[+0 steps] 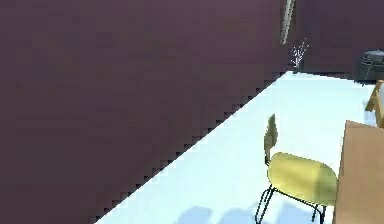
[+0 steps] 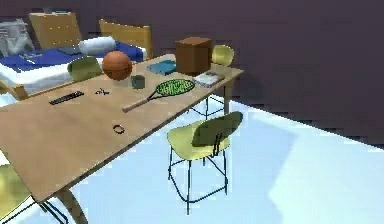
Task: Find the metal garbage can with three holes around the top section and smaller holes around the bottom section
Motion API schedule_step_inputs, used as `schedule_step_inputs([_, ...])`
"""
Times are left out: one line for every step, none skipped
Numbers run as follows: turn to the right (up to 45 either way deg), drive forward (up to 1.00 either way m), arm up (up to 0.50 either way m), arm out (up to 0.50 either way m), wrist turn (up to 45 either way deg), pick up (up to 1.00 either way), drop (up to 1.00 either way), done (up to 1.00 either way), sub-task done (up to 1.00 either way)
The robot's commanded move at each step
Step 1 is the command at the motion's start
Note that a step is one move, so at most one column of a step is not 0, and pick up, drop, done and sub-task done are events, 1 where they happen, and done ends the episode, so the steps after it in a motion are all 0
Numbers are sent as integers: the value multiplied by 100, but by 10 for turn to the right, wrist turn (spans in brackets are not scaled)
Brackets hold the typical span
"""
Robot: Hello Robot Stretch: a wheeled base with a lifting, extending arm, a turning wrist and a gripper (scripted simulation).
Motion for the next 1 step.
schedule_step_inputs([0,100,0,0,0,0,0,0,0])
